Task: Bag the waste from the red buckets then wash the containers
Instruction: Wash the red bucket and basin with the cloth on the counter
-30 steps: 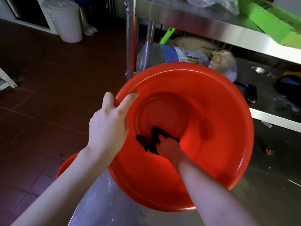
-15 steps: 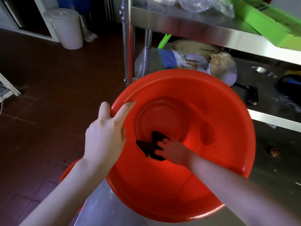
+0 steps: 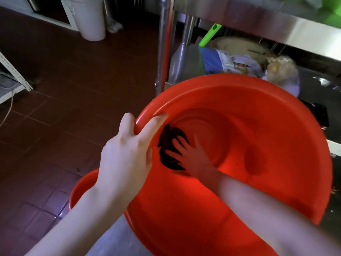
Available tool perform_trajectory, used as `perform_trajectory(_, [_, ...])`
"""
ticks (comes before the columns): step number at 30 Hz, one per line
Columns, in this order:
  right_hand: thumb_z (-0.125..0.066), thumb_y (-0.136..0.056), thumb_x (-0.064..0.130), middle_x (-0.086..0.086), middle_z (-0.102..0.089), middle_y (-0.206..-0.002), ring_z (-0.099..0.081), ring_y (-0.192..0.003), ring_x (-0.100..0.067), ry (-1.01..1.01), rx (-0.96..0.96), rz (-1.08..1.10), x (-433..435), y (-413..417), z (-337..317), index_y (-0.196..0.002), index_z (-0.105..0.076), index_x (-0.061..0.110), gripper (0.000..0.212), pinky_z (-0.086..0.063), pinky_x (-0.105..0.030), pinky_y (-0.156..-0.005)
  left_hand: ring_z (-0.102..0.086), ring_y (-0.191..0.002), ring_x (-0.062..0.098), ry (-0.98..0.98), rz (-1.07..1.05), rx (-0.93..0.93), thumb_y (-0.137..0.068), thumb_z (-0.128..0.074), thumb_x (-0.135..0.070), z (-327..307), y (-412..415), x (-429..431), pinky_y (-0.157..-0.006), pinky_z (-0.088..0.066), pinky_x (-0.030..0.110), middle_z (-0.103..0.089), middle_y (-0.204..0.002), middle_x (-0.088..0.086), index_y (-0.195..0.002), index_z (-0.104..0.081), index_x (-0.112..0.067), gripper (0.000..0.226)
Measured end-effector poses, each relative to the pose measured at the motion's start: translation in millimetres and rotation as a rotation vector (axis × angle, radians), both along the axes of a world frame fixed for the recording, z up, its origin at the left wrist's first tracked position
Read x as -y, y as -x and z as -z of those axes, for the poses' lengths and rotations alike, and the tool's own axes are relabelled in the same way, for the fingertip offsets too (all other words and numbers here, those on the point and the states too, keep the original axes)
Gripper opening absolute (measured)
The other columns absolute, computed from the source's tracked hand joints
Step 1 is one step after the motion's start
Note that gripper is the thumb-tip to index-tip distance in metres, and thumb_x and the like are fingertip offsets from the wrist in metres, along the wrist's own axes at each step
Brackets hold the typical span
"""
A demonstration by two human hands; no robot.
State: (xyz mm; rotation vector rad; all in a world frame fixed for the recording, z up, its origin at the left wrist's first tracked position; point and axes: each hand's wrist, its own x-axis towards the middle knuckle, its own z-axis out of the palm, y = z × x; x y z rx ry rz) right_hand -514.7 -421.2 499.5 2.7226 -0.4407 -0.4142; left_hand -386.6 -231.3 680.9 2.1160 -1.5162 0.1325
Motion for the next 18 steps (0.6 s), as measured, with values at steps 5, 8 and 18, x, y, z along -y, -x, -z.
perform_trajectory(5, [-0.052, -0.091, 0.037, -0.017, -0.024, -0.150, -0.030, -0.134, -0.036, 0.026, 0.213, 0.252, 24.3, -13.7, -24.0, -0.148, -0.010, 0.049, 0.071, -0.035, -0.053, -0.097, -0.031, -0.044, 0.020, -0.007, -0.012, 0.008, -0.079, -0.058, 0.003, -0.2, 1.5, -0.2, -0.039, -0.037, 0.027, -0.033, -0.088, 0.008, -0.141, -0.050, -0.026, 0.069])
perform_trajectory(8, [-0.061, -0.085, 0.041, -0.018, -0.037, -0.136, -0.041, -0.120, -0.037, 0.012, 0.314, 0.406, 35.9, -11.9, -36.6, -0.146, -0.019, 0.048, 0.075, -0.035, -0.050, -0.094, -0.033, -0.044, 0.021, -0.016, -0.018, 0.016, -0.078, -0.058, 0.004, -1.6, 0.5, -0.2, -0.039, -0.041, 0.030, -0.034, -0.088, 0.010, -0.141, -0.050, -0.025, 0.070])
perform_trajectory(18, [-0.061, -0.088, 0.030, -0.012, -0.008, -0.160, -0.029, -0.136, -0.038, -0.211, 0.213, 0.229, 12.4, -23.3, -27.1, -0.144, -0.037, 0.029, 0.060, -0.034, -0.047, -0.107, -0.039, -0.048, 0.025, -0.047, -0.120, -0.087, -0.075, -0.059, 0.003, 1.2, 6.9, 5.4, -0.046, -0.041, 0.031, -0.035, -0.089, 0.006, -0.140, -0.047, -0.033, 0.075])
